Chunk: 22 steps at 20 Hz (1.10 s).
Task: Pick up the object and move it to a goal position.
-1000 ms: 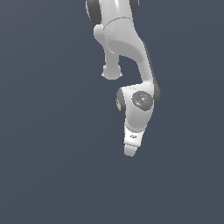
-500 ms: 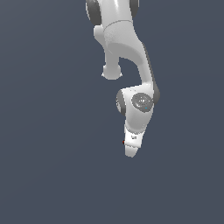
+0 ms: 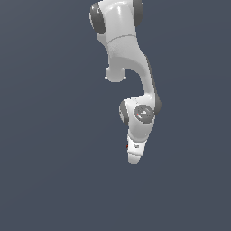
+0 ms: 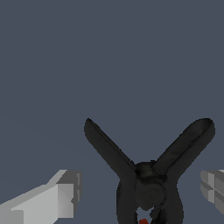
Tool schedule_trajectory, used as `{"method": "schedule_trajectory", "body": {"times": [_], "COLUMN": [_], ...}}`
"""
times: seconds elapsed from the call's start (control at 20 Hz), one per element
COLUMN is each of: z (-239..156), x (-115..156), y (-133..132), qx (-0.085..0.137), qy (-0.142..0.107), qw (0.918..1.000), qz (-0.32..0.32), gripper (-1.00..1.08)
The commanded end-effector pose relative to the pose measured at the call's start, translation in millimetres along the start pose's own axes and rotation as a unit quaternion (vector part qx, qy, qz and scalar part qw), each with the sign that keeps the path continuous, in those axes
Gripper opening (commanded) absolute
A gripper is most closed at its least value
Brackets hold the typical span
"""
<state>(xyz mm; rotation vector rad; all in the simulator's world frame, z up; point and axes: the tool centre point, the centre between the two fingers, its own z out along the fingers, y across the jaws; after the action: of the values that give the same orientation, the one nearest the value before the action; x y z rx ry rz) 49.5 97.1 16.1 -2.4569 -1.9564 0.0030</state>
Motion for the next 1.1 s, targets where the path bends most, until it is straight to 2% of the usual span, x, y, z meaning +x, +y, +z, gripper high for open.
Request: {"method": "schedule_trajectory", "body": {"times": [0.0,0.05,0.1,0.7,1.05], "z": [2.7,2.6,2.6,1.3,-20.9], "x": [0.4,0.5,0.5,1.0,10.7], "y": [1.3,1.5,1.5,1.8,10.2], "qx": [-0.001,-0.001,-0.001,-0.001,-0.010], "qy": [0.000,0.000,0.000,0.001,0.008], "qw": [1.0000,1.0000,1.0000,1.0000,0.9995], "qz": [0.000,0.000,0.000,-0.002,-0.030], "gripper": [1.00,1.00,-1.00,-1.00,-1.00]}}
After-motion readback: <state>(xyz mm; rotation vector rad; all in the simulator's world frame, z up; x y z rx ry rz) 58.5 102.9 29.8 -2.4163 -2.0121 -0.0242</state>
